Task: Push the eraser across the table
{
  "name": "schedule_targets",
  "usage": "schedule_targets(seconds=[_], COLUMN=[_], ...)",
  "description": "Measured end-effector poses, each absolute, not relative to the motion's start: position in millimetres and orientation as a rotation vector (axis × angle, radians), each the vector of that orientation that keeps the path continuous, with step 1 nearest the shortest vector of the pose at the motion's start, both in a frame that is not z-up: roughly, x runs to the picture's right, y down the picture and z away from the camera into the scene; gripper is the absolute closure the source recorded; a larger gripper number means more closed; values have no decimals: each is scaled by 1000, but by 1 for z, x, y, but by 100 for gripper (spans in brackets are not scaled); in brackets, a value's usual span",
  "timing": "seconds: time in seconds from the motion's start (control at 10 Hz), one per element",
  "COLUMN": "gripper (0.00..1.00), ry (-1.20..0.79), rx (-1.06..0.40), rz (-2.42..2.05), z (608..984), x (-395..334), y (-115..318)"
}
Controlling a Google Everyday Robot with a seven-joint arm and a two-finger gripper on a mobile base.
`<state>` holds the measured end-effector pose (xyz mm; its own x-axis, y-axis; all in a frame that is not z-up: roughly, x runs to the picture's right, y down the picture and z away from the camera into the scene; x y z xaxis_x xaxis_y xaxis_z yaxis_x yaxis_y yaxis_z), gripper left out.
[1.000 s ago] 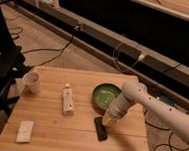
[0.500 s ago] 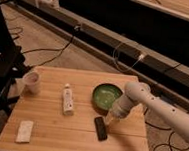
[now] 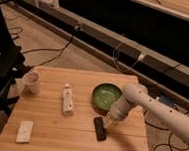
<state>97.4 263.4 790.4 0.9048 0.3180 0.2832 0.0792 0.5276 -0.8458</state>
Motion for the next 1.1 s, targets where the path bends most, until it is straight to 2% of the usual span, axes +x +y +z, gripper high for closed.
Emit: schedule_targets(seconds=[0.2, 1.1], gripper=[100, 100], ry=[-458, -773], rx=[-1051, -1090], rz=[116, -43], z=[792, 770], x=[81, -40], y=[278, 285])
